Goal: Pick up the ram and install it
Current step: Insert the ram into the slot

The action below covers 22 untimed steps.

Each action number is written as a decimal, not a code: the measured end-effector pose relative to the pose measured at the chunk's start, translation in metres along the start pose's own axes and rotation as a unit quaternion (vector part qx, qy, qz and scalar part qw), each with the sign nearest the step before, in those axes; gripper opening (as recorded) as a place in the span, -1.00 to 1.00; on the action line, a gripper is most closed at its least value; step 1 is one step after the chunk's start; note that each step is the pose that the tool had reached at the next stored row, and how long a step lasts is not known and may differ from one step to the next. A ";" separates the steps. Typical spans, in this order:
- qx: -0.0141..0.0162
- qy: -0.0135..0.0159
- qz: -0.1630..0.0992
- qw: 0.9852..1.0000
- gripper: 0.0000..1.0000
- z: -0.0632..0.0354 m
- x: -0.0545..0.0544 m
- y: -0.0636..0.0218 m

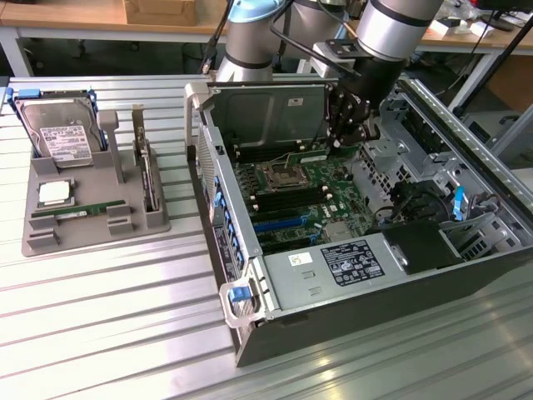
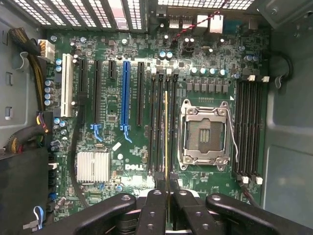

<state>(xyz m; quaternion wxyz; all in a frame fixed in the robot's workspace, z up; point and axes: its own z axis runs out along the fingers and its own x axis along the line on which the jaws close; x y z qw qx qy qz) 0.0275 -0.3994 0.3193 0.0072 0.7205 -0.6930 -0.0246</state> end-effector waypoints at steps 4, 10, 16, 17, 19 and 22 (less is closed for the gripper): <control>0.000 0.000 0.000 1.000 -0.76 0.0009 0.000 0.0000; 0.000 0.000 0.000 1.000 -0.76 0.0029 0.000 -0.0001; 0.000 0.000 0.000 1.000 -0.76 0.0054 0.000 -0.0003; 0.000 0.000 0.000 1.000 -0.76 0.0059 0.000 -0.0003; 0.000 0.000 0.000 1.000 -0.76 0.0065 0.000 -0.0003; 0.000 0.000 0.000 1.000 -0.76 0.0077 0.000 -0.0003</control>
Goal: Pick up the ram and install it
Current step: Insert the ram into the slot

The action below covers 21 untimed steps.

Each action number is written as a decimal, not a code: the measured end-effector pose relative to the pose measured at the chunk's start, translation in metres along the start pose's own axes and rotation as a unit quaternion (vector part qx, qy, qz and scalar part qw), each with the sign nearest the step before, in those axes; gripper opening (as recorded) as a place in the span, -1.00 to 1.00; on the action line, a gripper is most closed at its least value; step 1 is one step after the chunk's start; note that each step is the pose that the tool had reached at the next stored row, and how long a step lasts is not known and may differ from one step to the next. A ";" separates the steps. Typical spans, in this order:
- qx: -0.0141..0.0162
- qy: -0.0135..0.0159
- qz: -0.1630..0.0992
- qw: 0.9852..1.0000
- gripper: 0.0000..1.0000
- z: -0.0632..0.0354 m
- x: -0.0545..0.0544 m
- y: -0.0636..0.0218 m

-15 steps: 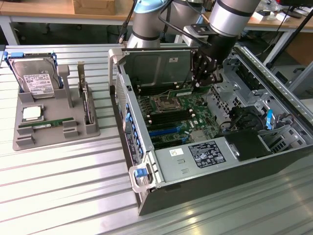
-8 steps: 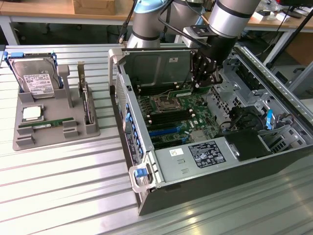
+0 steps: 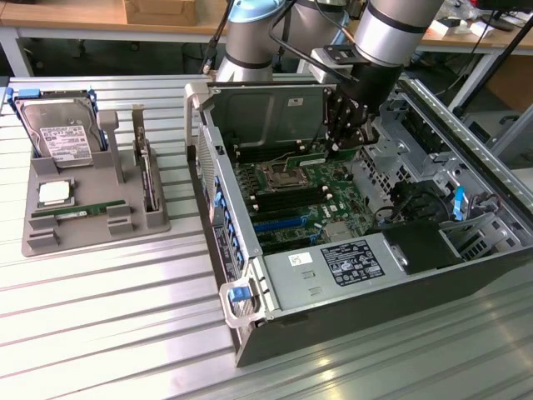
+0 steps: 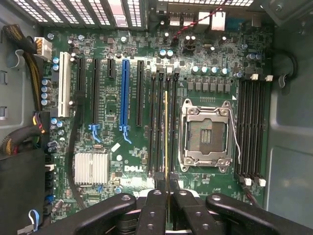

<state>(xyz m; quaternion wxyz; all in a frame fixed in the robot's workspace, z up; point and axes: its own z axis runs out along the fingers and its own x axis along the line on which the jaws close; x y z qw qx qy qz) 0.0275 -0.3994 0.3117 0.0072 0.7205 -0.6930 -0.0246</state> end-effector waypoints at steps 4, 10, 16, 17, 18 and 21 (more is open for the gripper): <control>0.000 0.000 0.000 1.000 -0.76 0.0012 0.000 -0.0001; 0.000 0.000 0.000 1.000 -0.76 0.0037 0.000 -0.0002; 0.000 0.000 0.000 1.000 -0.76 0.0059 0.000 -0.0003; 0.000 0.000 0.000 1.000 -0.76 0.0061 0.000 -0.0003; 0.000 0.000 0.000 1.000 -0.76 0.0063 0.000 -0.0003; 0.000 0.000 0.000 1.000 -0.76 0.0070 0.000 -0.0003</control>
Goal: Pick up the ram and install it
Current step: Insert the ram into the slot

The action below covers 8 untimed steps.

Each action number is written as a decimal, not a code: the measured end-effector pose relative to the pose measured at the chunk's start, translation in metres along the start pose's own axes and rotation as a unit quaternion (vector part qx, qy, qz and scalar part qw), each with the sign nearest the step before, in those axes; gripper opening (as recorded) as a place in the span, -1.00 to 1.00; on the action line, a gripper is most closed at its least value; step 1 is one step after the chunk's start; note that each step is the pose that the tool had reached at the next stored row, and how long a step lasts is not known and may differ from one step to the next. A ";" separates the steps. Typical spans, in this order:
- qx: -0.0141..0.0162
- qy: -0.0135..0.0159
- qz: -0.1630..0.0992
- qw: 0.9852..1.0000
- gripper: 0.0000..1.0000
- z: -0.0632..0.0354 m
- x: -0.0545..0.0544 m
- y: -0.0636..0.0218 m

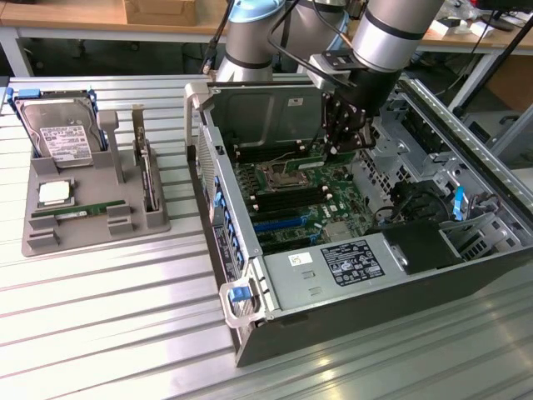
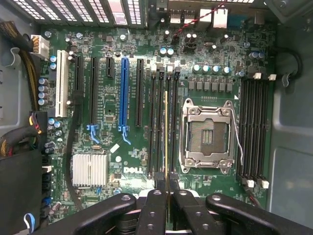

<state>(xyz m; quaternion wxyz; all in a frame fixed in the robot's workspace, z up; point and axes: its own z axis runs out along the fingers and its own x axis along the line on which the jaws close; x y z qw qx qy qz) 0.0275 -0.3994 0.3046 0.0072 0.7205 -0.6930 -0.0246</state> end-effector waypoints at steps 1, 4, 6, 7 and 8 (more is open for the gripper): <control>0.000 0.000 0.000 1.000 -0.76 0.0003 0.000 0.0000; 0.000 0.000 0.000 1.000 -0.76 0.0015 0.000 -0.0001; 0.000 0.000 0.000 1.000 -0.76 0.0022 0.000 -0.0001; 0.000 0.000 0.000 1.000 -0.76 0.0026 0.000 -0.0001; 0.000 0.000 0.000 1.000 -0.76 0.0030 0.000 -0.0001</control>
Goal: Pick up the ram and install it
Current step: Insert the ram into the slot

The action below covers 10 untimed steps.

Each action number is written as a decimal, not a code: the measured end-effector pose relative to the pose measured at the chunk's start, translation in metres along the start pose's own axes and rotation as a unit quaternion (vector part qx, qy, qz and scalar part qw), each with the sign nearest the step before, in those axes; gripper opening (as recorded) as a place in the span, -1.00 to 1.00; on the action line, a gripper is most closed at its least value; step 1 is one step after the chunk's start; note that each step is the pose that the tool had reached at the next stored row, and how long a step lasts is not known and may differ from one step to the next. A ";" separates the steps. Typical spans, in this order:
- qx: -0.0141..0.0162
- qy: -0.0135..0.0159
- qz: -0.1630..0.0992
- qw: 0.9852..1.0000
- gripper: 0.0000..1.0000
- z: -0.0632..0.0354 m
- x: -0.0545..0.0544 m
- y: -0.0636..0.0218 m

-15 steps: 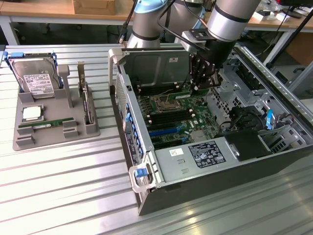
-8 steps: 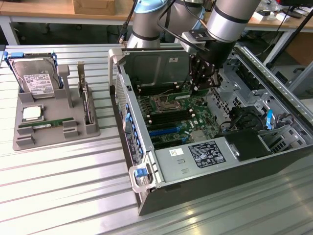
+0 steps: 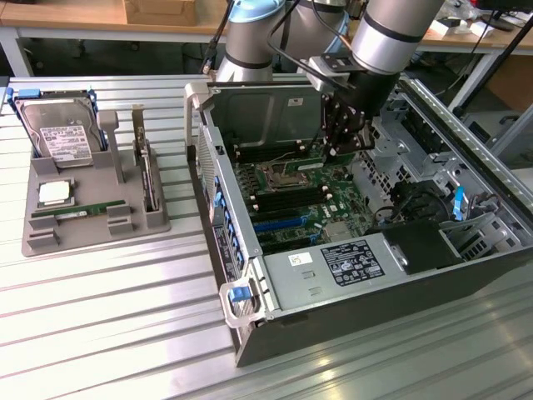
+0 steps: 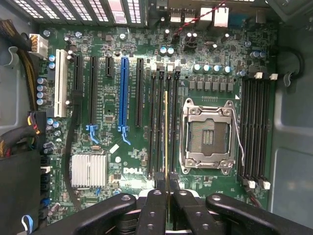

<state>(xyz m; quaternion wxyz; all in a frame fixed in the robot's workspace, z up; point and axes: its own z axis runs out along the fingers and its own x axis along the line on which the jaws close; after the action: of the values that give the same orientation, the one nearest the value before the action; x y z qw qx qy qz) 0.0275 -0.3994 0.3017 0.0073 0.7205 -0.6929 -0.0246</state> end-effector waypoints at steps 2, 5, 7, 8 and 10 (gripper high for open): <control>0.000 0.000 0.000 1.000 -0.76 0.0006 0.000 0.0000; 0.000 0.000 0.000 1.000 -0.76 0.0013 0.000 -0.0001; 0.000 0.000 0.000 1.000 -0.76 0.0018 0.000 -0.0001; 0.000 0.000 0.000 1.000 -0.76 0.0022 0.000 -0.0001; 0.000 0.000 0.000 1.000 -0.76 0.0024 0.000 -0.0001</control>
<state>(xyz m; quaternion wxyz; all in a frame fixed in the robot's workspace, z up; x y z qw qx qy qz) 0.0275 -0.3994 0.2992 0.0073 0.7205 -0.6930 -0.0246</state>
